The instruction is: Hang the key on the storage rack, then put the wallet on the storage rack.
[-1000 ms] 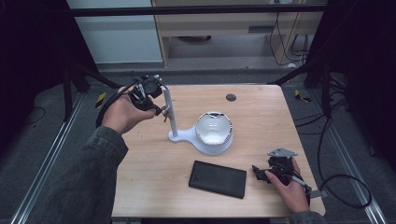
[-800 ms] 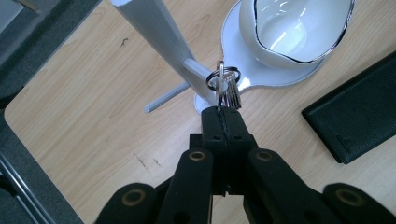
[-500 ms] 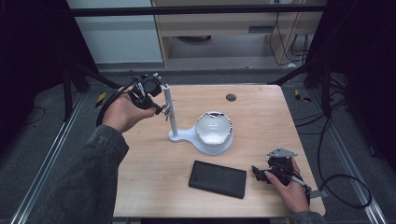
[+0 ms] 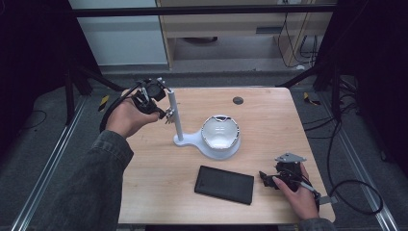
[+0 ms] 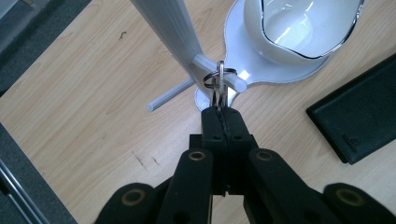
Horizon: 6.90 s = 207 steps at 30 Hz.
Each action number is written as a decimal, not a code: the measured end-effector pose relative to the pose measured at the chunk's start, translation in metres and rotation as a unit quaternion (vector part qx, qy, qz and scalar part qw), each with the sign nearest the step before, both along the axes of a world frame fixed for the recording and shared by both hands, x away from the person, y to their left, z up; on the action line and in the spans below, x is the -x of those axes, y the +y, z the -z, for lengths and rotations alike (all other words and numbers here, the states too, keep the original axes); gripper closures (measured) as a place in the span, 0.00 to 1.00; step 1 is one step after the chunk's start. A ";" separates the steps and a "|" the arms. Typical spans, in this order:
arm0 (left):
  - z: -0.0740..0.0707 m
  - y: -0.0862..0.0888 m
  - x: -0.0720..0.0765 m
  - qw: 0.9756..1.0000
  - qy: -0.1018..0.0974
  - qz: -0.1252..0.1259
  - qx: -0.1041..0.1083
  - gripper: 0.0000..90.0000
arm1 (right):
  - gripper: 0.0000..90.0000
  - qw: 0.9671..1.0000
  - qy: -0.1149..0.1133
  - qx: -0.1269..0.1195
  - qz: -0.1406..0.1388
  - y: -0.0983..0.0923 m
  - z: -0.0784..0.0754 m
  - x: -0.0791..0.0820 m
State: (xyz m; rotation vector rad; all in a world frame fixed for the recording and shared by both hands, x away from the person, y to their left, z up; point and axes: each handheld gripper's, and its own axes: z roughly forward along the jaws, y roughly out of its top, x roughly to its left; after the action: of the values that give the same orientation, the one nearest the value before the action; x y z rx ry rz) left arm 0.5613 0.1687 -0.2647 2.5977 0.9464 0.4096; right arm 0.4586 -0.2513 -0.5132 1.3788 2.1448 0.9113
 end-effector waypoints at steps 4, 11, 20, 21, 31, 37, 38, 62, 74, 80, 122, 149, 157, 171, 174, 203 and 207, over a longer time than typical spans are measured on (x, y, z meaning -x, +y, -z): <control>0.001 0.004 0.002 1.000 -0.024 -0.009 0.017 0.95 | 0.01 1.000 0.000 0.000 0.000 0.000 0.000 0.000; -0.002 0.025 0.028 0.995 -0.077 0.000 0.058 0.83 | 0.01 1.000 0.001 0.001 0.000 0.000 0.000 0.000; 0.030 0.034 0.066 0.993 -0.086 0.042 0.069 0.80 | 0.01 1.000 0.000 0.000 0.000 0.000 0.000 0.000; 0.034 0.034 0.069 0.993 -0.086 0.046 0.069 0.80 | 0.01 1.000 0.000 0.000 0.001 0.000 0.000 0.000; 0.073 0.028 0.086 0.991 -0.075 0.073 0.086 0.85 | 0.00 1.000 0.001 -0.001 0.002 0.001 0.000 0.000; 0.098 0.021 0.090 0.991 -0.051 0.089 0.089 0.94 | 0.00 1.000 0.000 -0.001 0.002 0.001 0.000 0.000; 0.102 0.019 0.091 0.991 -0.047 0.091 0.090 0.97 | 0.00 1.000 0.000 -0.001 0.002 0.001 0.000 0.000; 0.179 -0.022 0.107 0.983 0.021 0.156 0.096 1.00 | 0.11 0.999 -0.038 0.007 -0.013 0.002 -0.013 0.012; 0.201 -0.030 0.115 0.981 0.047 0.170 0.086 1.00 | 0.11 0.999 -0.032 0.008 -0.014 0.003 -0.013 0.013; 0.204 -0.031 0.117 0.980 0.054 0.172 0.081 1.00 | 0.11 0.999 -0.032 0.012 -0.017 0.003 -0.012 0.012; 0.206 -0.035 0.122 0.977 0.035 0.174 0.122 1.00 | 0.11 0.999 -0.033 0.007 -0.021 0.005 -0.014 0.015; 0.206 -0.046 0.118 0.969 0.014 0.159 0.186 1.00 | 0.07 0.978 -0.007 0.053 -0.202 0.104 -0.039 0.050; 0.201 -0.045 0.115 0.966 0.013 0.151 0.211 1.00 | 0.07 0.969 -0.001 0.107 -0.221 0.117 -0.037 0.048; 0.197 -0.048 0.111 0.962 0.015 0.147 0.231 1.00 | 0.37 0.963 -0.004 0.142 -0.230 0.125 -0.044 0.039; 0.197 -0.050 0.112 0.962 0.016 0.152 0.226 1.00 | 0.46 0.961 -0.008 0.149 -0.233 0.125 -0.046 0.037; 0.194 -0.062 0.104 0.960 0.002 0.134 0.244 0.97 | 0.49 0.948 0.007 0.211 -0.240 0.137 -0.050 0.030; 0.193 -0.061 0.105 0.961 0.002 0.133 0.243 0.96 | 0.66 0.936 0.008 0.251 -0.248 0.142 -0.052 0.026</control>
State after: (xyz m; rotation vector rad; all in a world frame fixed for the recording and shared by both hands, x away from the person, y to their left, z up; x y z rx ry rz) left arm 0.4563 0.1080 -0.4575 2.2249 0.5916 0.0819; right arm 0.4328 -0.1091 -0.4616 0.6086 2.5512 0.4449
